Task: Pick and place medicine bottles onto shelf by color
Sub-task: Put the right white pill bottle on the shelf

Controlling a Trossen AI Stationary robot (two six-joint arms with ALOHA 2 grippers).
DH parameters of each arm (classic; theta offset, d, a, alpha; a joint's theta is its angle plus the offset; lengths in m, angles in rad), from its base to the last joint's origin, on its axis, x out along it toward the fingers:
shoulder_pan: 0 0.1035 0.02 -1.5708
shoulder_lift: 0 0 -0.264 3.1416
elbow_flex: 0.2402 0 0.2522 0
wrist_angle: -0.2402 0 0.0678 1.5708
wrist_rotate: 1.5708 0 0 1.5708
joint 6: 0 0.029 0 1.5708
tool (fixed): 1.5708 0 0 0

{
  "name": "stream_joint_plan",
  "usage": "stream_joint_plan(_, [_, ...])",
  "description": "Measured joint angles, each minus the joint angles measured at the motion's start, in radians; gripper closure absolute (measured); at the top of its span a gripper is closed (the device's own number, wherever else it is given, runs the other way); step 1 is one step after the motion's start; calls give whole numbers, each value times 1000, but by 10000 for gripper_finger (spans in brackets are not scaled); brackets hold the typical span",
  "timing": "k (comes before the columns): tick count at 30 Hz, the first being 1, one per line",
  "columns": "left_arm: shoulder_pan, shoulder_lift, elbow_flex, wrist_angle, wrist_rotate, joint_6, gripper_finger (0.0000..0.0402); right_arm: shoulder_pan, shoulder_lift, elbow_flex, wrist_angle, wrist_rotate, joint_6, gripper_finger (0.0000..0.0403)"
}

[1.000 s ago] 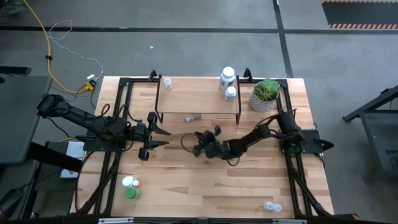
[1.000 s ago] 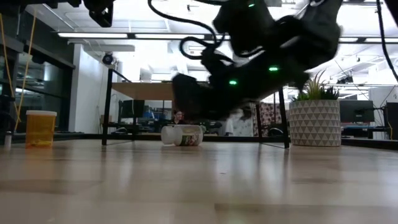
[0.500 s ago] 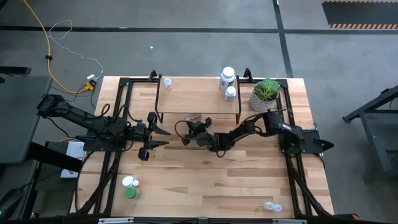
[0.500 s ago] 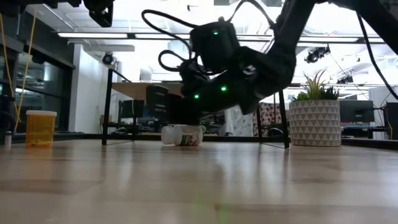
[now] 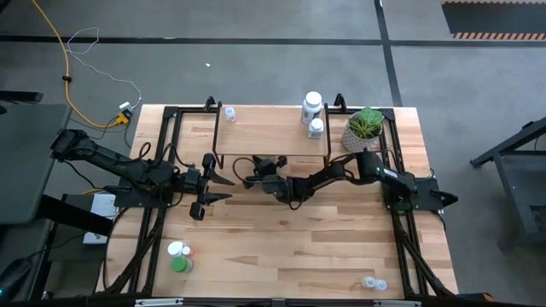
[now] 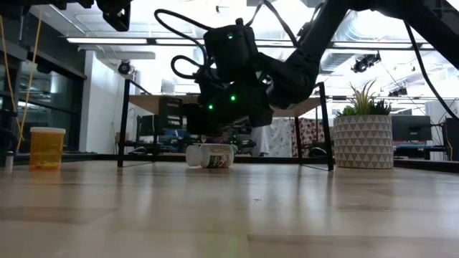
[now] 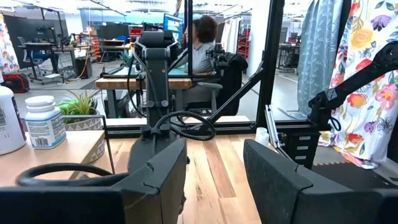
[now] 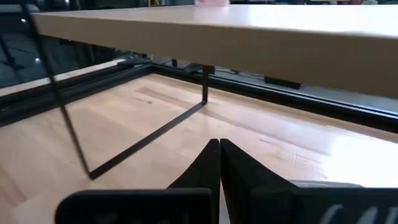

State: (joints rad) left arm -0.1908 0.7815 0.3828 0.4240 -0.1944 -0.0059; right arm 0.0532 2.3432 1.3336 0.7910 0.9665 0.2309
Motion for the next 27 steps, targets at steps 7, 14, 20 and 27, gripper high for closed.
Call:
stream_joint_plan(7, [0,0,0,0,0,-1,253,-28,0,1,-80,-1,90,403])
stream_joint_plan(14, [0,0,0,0,0,-1,253,-34,0,1,-107,-33,86,403])
stream_joint_plan(20, [0,0,0,0,0,-1,253,-9,0,1,-178,-43,81,403])
stream_joint_plan(27, [0,0,0,0,0,-1,253,40,-1,2,-250,-71,82,403])
